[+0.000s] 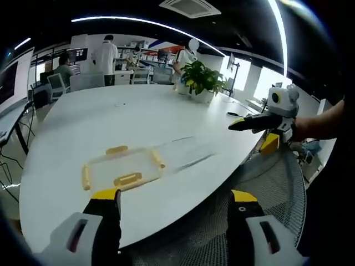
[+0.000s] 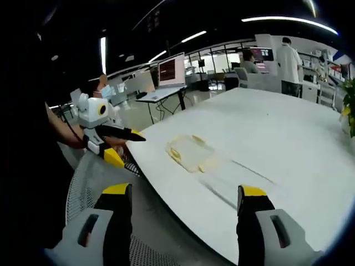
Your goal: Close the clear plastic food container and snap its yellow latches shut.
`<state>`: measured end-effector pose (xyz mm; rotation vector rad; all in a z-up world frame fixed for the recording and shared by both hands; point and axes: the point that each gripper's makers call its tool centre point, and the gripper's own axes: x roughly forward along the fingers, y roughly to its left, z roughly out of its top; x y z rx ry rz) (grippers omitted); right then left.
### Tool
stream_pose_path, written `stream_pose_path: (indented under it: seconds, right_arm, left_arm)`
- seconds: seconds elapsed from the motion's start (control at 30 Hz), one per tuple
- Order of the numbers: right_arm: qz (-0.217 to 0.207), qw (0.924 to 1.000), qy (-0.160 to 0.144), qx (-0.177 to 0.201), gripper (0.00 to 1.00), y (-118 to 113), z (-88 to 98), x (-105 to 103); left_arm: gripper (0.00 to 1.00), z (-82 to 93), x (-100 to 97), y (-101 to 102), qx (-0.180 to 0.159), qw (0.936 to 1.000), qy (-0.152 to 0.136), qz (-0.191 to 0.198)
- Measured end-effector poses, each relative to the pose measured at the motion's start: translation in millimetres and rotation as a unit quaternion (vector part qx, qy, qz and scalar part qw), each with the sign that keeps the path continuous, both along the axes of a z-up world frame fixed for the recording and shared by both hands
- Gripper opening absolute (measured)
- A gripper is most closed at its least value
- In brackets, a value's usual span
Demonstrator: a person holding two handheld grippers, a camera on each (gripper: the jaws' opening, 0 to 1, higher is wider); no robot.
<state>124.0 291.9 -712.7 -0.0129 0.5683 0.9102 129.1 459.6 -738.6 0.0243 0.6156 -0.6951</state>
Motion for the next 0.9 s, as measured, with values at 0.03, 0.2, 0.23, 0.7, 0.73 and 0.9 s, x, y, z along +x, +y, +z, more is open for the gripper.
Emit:
stream_pose_path:
  seconds: [0.03, 0.2, 0.23, 0.7, 0.73, 0.9]
  right_arm:
    - [0.002, 1.0, -0.001, -0.004, 0.76, 1.1, -1.0, -1.0]
    - [0.0, 1.0, 0.001, -0.006, 0.76, 2.2, -2.7, -1.8]
    - [-0.001, 1.0, -0.001, -0.005, 0.76, 1.6, -2.1, -0.7]
    - [-0.008, 0.9999, -0.008, -0.008, 0.77, 1.4, -2.8, 1.5]
    - [-0.008, 0.9999, -0.007, -0.007, 0.77, 1.6, -3.0, 1.6]
    - [-0.013, 0.9999, -0.007, -0.001, 0.77, 2.1, -1.7, 2.3]
  left_arm:
    - [0.77, 0.3, 0.3, 0.1, -0.002, 1.0, 0.001, 0.001]
    - [0.79, 1.9, 0.9, -2.2, -0.009, 1.0, 0.001, 0.003]
    - [0.79, 1.4, 0.4, -3.5, -0.009, 1.0, 0.003, 0.002]
    - [0.77, -0.2, -3.1, -6.3, -0.01, 0.9999, 0.008, -0.012]
    - [0.77, 0.2, -3.3, -6.5, -0.011, 0.9998, 0.007, -0.012]
    - [0.76, 0.1, -4.2, -6.8, -0.011, 0.9998, 0.007, -0.014]
